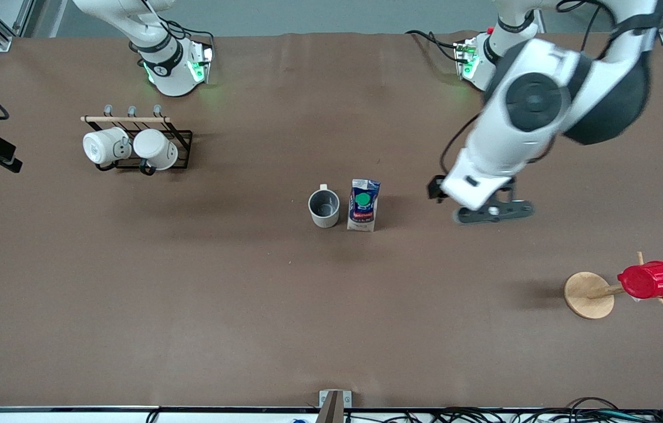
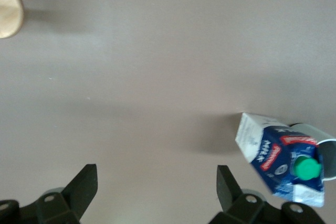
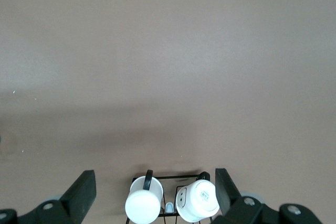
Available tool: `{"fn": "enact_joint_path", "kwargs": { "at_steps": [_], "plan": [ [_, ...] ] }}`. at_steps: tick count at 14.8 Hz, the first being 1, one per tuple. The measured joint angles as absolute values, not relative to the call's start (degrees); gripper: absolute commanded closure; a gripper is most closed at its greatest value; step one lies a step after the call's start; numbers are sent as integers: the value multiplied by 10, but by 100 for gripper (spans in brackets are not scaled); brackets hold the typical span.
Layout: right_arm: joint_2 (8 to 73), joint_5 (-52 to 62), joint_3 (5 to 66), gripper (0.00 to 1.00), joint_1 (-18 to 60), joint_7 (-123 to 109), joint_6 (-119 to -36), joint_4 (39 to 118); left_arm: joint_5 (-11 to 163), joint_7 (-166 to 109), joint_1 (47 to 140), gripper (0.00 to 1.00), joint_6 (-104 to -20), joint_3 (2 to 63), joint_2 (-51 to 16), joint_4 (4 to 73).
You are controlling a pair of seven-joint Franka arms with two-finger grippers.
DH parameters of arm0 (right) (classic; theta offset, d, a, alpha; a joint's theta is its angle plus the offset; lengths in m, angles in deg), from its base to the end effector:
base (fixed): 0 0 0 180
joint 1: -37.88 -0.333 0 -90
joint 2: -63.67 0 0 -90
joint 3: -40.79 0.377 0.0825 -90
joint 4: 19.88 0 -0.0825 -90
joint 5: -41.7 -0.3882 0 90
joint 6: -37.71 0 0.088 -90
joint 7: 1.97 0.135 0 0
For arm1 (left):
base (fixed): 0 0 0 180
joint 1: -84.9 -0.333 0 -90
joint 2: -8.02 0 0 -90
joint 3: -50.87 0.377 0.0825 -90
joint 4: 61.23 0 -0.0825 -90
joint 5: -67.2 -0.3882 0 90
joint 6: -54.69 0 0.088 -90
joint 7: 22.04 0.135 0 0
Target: Place cup and milk on table
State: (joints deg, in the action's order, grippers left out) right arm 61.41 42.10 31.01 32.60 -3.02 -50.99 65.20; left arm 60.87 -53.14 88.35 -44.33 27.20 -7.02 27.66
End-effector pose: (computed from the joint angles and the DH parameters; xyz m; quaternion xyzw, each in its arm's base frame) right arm 0.5706 -0.0435 0.6743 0.9994 -0.0301 0.0118 0.0074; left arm 0.5941 -0.2568 0.5322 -0.9991 -0.0290 0.0267 0.0170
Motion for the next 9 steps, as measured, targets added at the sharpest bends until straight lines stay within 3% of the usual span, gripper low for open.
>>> {"fn": "enact_joint_path", "kwargs": {
  "at_steps": [9],
  "plan": [
    [612, 421, 312, 0, 323, -27, -508, 652, 663, -402, 788, 0, -444, 269, 13, 312]
  ]
}}
